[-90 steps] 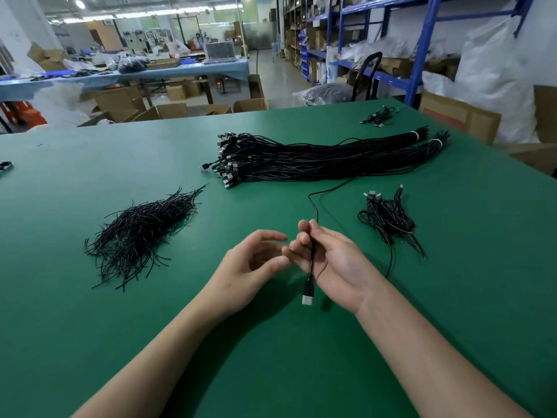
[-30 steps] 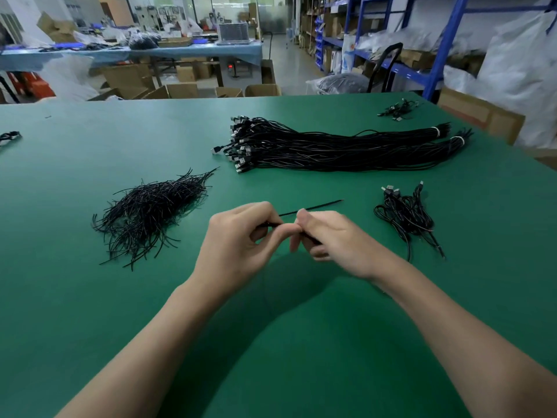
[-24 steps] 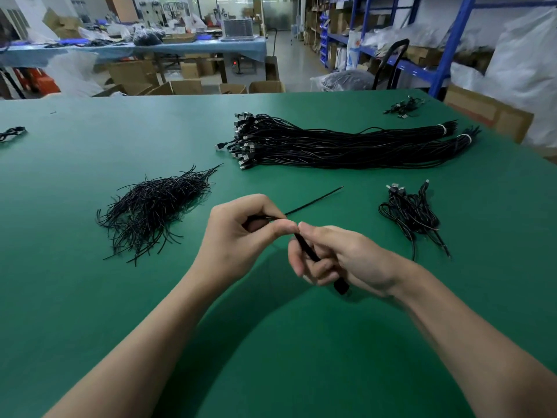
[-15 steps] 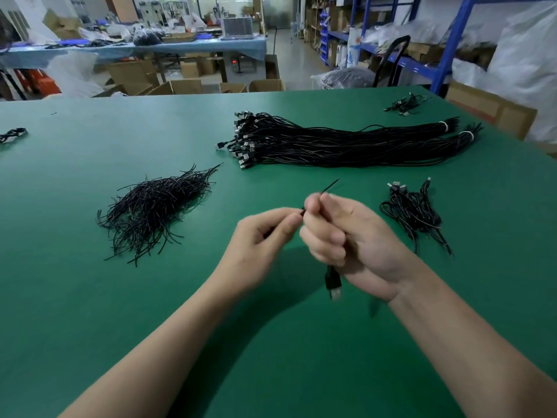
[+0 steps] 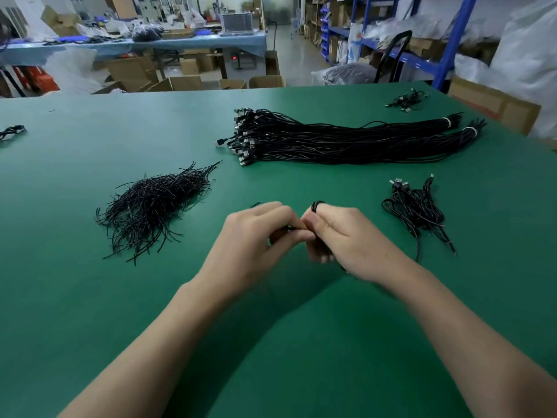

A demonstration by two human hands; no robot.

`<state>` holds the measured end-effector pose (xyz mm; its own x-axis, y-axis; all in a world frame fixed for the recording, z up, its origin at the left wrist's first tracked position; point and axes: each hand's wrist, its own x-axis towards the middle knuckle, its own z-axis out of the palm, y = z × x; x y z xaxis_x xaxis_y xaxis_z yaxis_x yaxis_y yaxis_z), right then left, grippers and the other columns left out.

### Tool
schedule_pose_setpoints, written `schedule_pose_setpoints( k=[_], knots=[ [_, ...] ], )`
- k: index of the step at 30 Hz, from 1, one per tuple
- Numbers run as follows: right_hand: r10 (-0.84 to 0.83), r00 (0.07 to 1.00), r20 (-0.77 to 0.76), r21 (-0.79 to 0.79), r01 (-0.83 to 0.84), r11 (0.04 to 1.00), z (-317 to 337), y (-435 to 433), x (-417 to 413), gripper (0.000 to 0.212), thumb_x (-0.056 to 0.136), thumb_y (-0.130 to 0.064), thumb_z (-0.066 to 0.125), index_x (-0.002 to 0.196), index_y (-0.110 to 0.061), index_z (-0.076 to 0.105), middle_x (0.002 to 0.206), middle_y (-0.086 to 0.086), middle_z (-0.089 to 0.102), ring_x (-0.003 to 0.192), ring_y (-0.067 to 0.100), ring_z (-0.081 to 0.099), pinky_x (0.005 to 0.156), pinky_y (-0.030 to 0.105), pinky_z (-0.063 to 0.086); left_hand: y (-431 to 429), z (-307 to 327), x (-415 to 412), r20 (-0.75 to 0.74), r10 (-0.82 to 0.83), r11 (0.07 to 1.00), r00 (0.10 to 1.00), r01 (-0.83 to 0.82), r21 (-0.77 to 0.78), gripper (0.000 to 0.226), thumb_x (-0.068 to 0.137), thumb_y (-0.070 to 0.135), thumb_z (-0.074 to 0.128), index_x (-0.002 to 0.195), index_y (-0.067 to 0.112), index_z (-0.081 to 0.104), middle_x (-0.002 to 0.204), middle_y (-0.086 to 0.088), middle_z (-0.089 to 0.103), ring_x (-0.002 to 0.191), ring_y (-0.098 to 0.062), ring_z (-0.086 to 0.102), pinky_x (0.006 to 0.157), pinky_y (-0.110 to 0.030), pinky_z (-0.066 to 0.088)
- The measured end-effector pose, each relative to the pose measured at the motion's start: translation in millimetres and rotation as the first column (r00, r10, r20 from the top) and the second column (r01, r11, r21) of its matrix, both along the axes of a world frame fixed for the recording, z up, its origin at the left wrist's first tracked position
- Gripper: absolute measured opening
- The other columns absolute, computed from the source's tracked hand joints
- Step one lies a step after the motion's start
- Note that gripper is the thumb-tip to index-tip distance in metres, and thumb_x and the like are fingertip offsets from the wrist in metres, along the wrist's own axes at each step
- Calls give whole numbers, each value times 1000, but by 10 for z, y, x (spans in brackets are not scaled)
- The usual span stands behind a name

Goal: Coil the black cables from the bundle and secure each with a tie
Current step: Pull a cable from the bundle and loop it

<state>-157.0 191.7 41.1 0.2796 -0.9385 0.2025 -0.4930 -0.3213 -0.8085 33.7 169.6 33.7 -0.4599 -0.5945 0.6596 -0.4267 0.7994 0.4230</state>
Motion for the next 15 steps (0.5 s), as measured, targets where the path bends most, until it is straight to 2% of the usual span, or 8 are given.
schedule_pose_setpoints(
  k=[2,5,7,10,12,14,15],
  knots=[
    [128,985,117,158,-145,977,17,34,3,44,109,-36,35,81,-16,62,55,-3,51,49,14,42,47,16,33,-20,40,27,-94,-44,998,995,47,29,20,89,25,78,78,11,70,70,8,64,59,-12,51,59,-17,38],
    [263,863,431,335,-424,841,49,70,-5,56,105,-46,29,80,-10,64,54,-3,33,51,14,26,49,21,26,-5,48,24,-266,-81,976,961,131,176,16,83,25,83,76,17,71,68,2,68,59,-18,58,58,-20,42],
    [313,769,557,364,-566,740,58,104,-29,50,106,-42,33,81,-10,63,54,-4,28,52,15,22,50,24,22,-3,50,23,-389,-111,933,915,231,277,12,79,26,81,77,20,71,73,-1,70,63,-19,62,60,-26,47],
    [348,628,696,319,-705,634,47,166,-64,37,105,-28,37,82,-13,60,56,-4,25,52,13,22,51,24,20,-22,19,-13,-476,-179,862,861,370,346,7,85,20,73,82,15,71,75,14,69,69,-2,61,68,-15,46],
    [321,539,779,247,-734,632,42,187,-51,33,104,-26,37,82,-15,59,56,-6,26,51,10,23,49,21,21,-19,-45,-68,-482,-135,848,866,353,396,9,90,26,67,85,22,74,75,11,70,74,-5,60,69,-22,48],
    [249,447,859,168,-707,687,45,175,-12,31,103,-27,38,83,-15,58,56,-9,29,50,7,25,48,20,22,1,-144,-134,-435,-68,853,898,279,441,14,96,29,63,90,33,75,77,-10,68,75,-18,57,71,-44,49],
    [200,401,894,136,-669,730,50,157,8,31,103,-28,38,85,-14,58,55,-11,32,49,6,26,47,19,24,17,-191,-164,-385,-55,860,921,240,450,17,99,27,59,93,34,73,77,-15,64,72,-22,53,69,-46,47]
  ],
)
